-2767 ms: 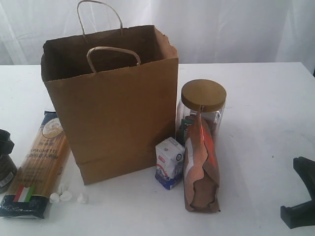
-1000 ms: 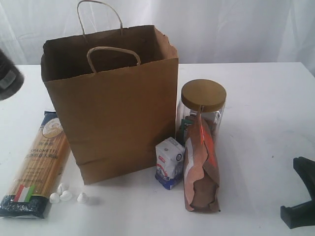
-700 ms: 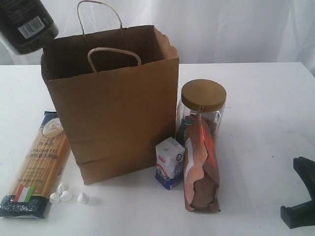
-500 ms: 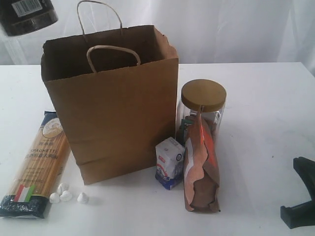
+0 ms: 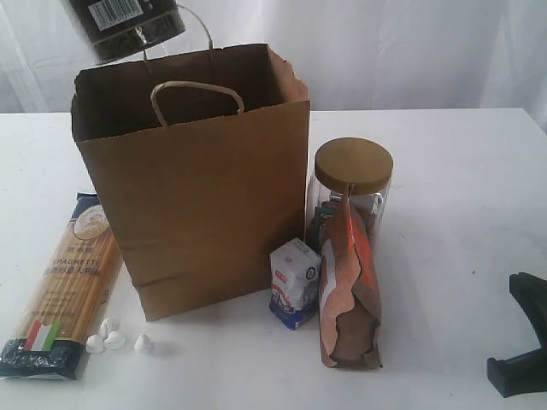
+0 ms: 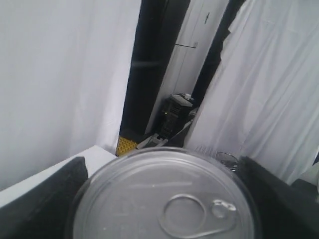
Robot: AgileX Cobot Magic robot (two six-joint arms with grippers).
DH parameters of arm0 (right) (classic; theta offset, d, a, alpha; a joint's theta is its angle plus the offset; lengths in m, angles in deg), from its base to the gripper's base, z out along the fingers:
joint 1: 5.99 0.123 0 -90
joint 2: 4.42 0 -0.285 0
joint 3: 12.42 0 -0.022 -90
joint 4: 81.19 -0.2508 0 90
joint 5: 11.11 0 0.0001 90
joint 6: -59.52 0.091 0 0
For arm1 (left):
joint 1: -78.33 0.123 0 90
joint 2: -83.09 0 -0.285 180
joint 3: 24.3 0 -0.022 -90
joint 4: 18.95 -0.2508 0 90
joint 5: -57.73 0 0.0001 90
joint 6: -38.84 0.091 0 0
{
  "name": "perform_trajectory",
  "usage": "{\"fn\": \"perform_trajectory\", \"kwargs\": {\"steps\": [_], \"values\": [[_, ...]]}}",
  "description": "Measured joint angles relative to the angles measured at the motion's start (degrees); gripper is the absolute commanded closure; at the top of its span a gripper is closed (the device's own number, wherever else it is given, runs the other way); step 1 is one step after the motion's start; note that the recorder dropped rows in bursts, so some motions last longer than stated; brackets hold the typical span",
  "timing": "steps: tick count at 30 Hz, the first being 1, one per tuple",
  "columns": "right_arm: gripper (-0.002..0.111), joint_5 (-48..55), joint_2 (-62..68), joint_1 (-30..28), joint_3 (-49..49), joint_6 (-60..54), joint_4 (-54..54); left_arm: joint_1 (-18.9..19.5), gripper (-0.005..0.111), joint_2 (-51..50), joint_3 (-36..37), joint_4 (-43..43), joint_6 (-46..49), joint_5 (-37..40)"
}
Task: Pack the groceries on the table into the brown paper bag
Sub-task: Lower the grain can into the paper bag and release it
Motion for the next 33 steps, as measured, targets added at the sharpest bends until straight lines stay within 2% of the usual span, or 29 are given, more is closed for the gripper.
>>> {"fn": "perform_trajectory", "kwargs": {"steps": [8, 12, 21, 24, 26, 33], "values": [[0.108, 0.0, 0.0, 0.0, 0.0, 0.0, 0.0, 0.0, 0.107, -5.2, 0.0, 2.3, 14.5, 3.1], [0.108, 0.1, 0.0, 0.0, 0.0, 0.0, 0.0, -0.1, 0.107, -10.9, -0.2, 6.0, 22.9, 5.7], [0.108, 0.1, 0.0, 0.0, 0.0, 0.0, 0.0, -10.5, 0.107, -19.8, -0.3, 6.4, 35.9, 8.4], [0.108, 0.1, 0.0, 0.0, 0.0, 0.0, 0.0, -14.8, 0.107, -21.3, -0.3, 6.4, 45.5, 4.8], [0.108, 0.1, 0.0, 0.0, 0.0, 0.0, 0.0, -16.7, 0.107, -22.6, -0.3, 6.4, 47.0, 1.4], [0.108, 0.1, 0.0, 0.0, 0.0, 0.0, 0.0, -17.3, 0.105, -24.9, -0.3, 6.4, 47.0, -6.7]]}}
